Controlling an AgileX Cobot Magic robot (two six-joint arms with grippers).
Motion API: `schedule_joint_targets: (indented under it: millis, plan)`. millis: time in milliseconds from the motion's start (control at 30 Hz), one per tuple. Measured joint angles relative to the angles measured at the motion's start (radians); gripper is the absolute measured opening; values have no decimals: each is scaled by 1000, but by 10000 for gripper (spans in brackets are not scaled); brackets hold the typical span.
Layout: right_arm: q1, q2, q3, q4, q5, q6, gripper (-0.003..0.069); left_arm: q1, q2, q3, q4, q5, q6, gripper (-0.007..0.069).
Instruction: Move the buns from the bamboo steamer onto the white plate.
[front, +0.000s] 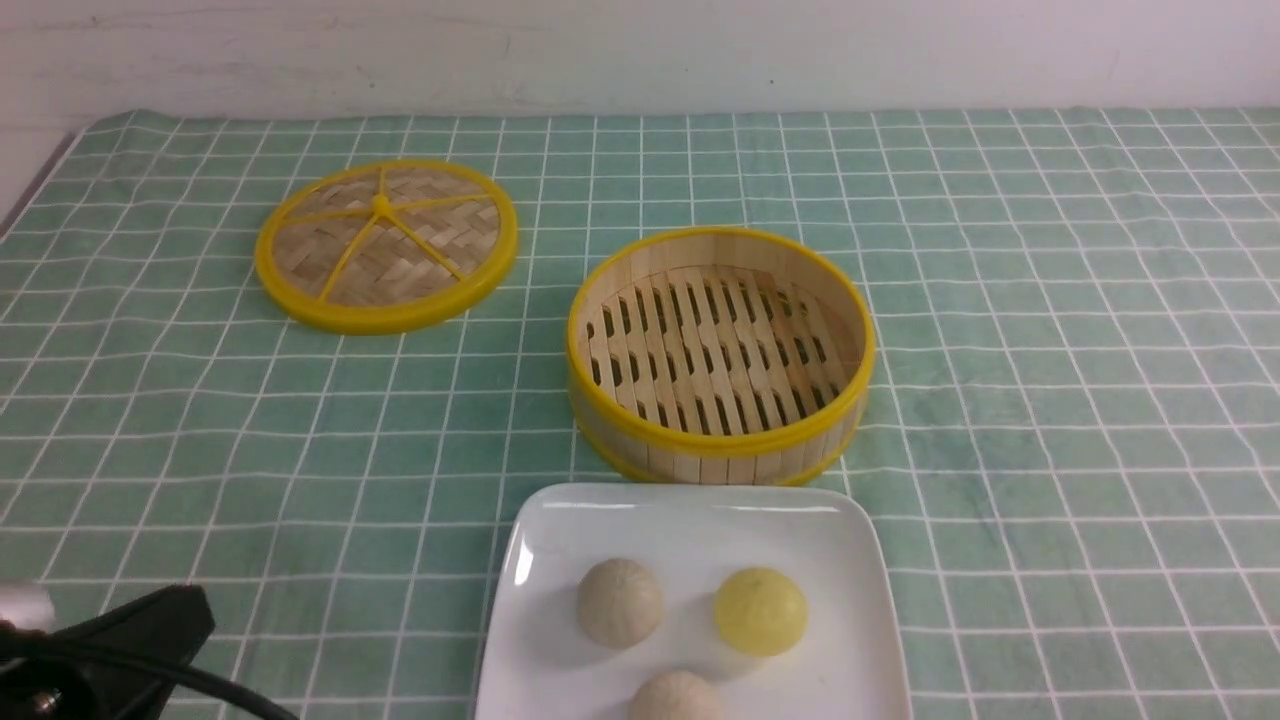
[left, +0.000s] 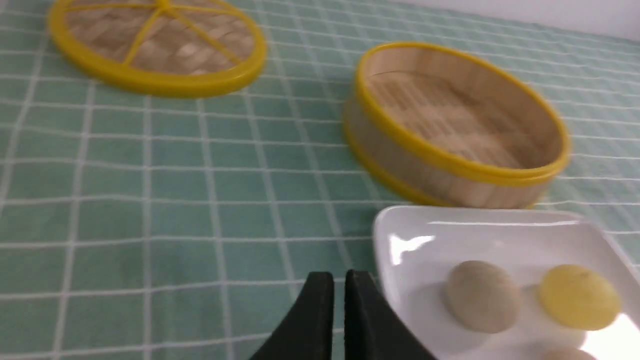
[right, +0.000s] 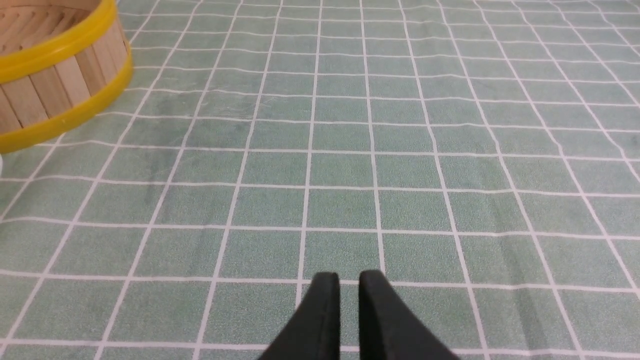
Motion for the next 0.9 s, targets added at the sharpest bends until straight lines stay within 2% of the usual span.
schedule_joint_targets:
  millis: [67,100,133,400,900]
  plan:
    - [0,0,0,0,0,0,85,77,-15,41,2,0,6,65]
    - [0,0,0,0,0,0,85,84,-17,51,2,0,6,66]
    - [0,0,0,0,0,0,85,140,-49,83,2,1,9,68]
    - [0,0,0,0,0,0,98,329,-250,221,61,2,9,75]
    - [0,0,0,0,0,0,113,347,-318,228,102,63,9,86]
